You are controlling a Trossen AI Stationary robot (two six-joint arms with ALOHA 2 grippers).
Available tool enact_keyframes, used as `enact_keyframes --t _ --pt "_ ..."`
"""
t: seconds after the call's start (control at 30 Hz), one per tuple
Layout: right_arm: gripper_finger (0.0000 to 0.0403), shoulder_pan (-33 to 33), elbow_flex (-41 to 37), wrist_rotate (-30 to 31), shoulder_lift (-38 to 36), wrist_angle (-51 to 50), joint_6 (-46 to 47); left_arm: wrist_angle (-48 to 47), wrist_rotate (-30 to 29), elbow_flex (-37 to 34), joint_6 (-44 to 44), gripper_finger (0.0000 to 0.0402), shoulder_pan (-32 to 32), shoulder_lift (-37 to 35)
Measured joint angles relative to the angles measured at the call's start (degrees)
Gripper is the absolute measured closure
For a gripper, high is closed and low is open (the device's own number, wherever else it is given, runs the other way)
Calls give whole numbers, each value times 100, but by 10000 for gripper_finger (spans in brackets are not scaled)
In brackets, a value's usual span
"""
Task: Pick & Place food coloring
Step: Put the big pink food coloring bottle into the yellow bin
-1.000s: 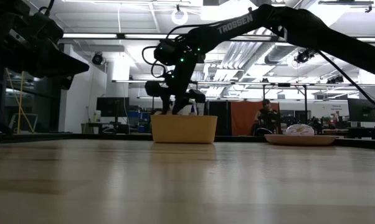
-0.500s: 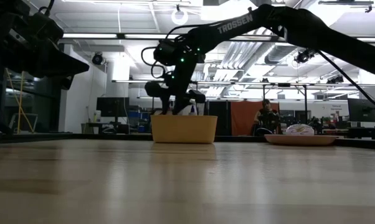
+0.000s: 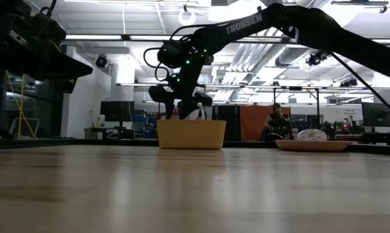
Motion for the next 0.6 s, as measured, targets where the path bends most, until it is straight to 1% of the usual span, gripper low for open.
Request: enact_keyframes --t 0.33,0.6 --pt "197 60 0 26 -100 -9 -165 2 -2 1 -1 401 -1 0" --pt "160 142 2 81 -115 -7 -207 1 -4 0 0 401 0 1"
